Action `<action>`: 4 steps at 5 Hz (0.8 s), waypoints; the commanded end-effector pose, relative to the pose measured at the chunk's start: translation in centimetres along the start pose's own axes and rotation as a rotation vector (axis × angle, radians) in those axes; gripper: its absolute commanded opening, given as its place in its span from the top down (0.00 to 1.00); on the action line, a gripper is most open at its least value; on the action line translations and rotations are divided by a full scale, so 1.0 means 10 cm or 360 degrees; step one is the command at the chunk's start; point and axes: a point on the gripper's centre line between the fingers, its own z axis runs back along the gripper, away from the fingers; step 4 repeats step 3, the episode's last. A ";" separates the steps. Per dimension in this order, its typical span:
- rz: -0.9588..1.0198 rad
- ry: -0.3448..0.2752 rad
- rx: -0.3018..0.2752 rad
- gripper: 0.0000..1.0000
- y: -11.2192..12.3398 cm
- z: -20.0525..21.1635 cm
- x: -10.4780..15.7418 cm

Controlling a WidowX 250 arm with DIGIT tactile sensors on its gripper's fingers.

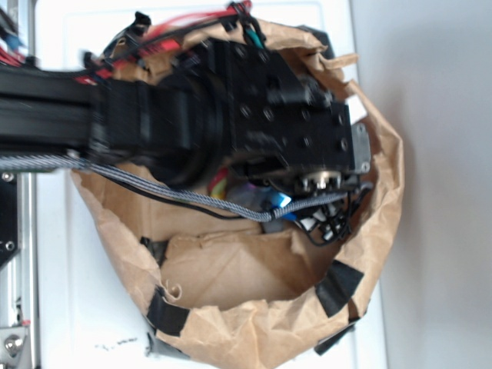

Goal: Grab the gray animal.

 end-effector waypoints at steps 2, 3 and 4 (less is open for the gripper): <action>-0.0118 -0.0163 -0.0166 1.00 0.26 0.86 -0.07; -0.0118 -0.0163 -0.0166 0.00 0.26 0.86 -0.07; -0.0118 -0.0163 -0.0166 0.00 0.26 0.86 -0.07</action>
